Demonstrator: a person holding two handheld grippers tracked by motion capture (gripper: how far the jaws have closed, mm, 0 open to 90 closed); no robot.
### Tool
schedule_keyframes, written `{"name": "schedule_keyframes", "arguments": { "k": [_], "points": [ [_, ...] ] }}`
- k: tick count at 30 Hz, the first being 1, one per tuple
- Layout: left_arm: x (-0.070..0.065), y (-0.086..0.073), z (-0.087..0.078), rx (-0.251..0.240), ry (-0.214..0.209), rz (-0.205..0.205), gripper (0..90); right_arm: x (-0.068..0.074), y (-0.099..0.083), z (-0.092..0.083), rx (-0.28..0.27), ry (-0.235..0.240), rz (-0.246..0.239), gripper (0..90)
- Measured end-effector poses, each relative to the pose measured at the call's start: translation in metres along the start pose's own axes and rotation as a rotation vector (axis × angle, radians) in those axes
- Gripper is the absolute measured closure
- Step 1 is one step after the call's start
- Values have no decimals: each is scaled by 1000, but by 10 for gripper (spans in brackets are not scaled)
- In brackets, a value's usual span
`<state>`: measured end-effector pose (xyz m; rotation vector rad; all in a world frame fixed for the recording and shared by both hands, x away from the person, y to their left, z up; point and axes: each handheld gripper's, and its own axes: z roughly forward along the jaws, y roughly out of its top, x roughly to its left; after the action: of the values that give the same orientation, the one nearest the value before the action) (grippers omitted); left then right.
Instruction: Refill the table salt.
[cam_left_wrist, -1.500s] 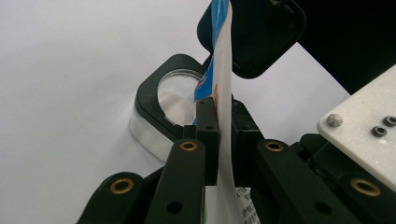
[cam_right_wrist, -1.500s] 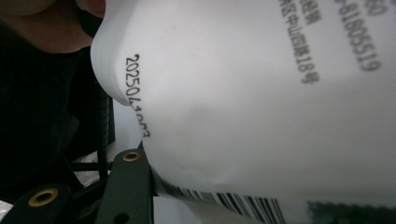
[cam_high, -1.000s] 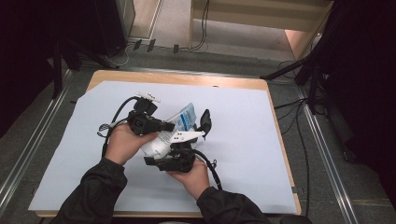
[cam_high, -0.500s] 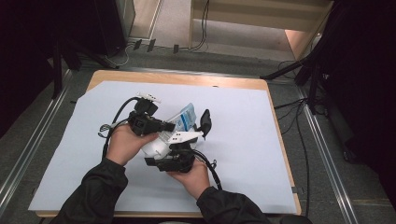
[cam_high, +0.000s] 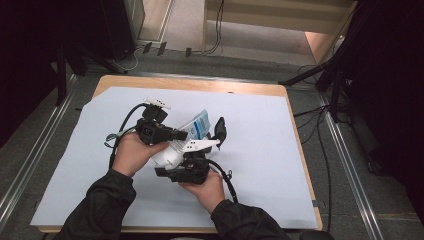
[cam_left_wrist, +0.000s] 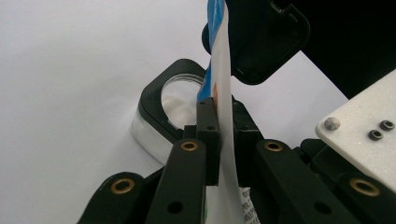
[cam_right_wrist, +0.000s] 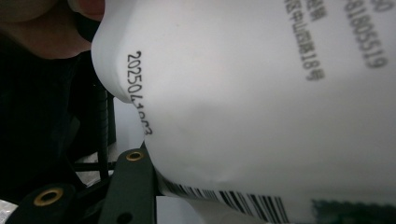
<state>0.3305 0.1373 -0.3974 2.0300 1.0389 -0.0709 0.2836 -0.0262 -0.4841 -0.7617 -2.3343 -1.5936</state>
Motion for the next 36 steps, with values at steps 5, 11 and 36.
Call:
{"name": "schedule_keyframes", "arguments": {
  "k": [5, 11, 36],
  "points": [
    [-1, 0, 0, -1, 0, 3, 859, 0, 0, 0, -3, 8, 3, 580],
    [-1, 0, -1, 7, 1, 12, 850, 0, 0, 0, 1, 18, 3, 580],
    [-2, 0, 2, 7, 27, -8, 895, -1, 1, 0, 15, -4, -20, 559]
  ]
}}
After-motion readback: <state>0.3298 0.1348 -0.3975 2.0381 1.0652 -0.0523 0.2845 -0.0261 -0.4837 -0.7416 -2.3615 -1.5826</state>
